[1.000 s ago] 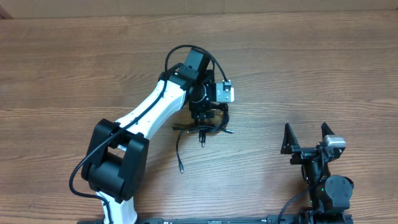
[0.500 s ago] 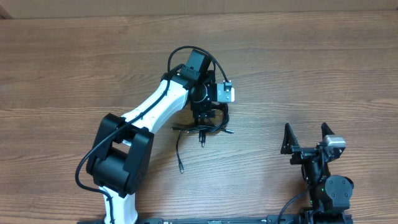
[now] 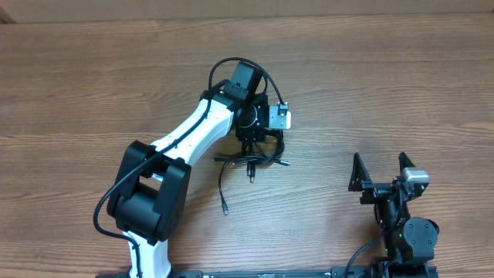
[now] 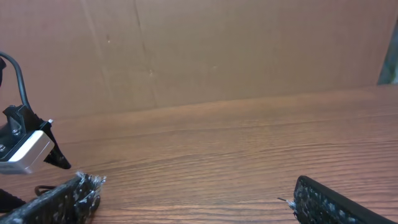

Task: Untangle cables
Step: 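Lower the left gripper onto the cable loops and close on them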

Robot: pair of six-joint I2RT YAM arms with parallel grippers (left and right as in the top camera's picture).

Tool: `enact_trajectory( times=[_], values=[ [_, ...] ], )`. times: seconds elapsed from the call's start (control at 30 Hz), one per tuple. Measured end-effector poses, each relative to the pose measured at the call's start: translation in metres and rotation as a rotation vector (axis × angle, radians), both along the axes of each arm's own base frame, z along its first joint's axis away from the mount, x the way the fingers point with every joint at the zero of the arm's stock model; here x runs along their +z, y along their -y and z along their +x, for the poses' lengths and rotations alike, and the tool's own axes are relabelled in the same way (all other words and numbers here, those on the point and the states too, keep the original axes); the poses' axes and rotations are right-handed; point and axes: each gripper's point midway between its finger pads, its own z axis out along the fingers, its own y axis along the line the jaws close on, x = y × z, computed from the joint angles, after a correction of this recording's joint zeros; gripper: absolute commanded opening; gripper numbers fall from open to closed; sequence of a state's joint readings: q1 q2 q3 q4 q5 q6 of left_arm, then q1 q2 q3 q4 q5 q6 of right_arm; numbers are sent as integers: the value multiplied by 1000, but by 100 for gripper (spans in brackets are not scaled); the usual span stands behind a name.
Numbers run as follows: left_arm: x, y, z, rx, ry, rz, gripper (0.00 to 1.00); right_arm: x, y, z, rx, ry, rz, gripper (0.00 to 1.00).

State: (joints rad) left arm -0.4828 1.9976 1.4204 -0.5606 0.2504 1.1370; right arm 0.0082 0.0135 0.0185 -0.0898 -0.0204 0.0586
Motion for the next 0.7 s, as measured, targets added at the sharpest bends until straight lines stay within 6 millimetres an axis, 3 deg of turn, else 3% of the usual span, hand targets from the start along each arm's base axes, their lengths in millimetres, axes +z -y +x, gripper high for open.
enact_trajectory(
  times=[0.4, 0.5, 0.6, 0.7],
  values=[
    [-2, -12, 2, 24, -21, 7, 73, 0, 0, 0, 0, 0, 0, 100],
    [-8, -11, 3, 23, -28, 6, 66, 0, 0, 0, 0, 0, 0, 100],
    [-27, -12, 1, 22, -63, 23, 58, 0, 0, 0, 0, 0, 0, 100],
    [-42, -12, -2, 16, -90, 35, 45, 0, 0, 0, 0, -1, 0, 100]
  ],
)
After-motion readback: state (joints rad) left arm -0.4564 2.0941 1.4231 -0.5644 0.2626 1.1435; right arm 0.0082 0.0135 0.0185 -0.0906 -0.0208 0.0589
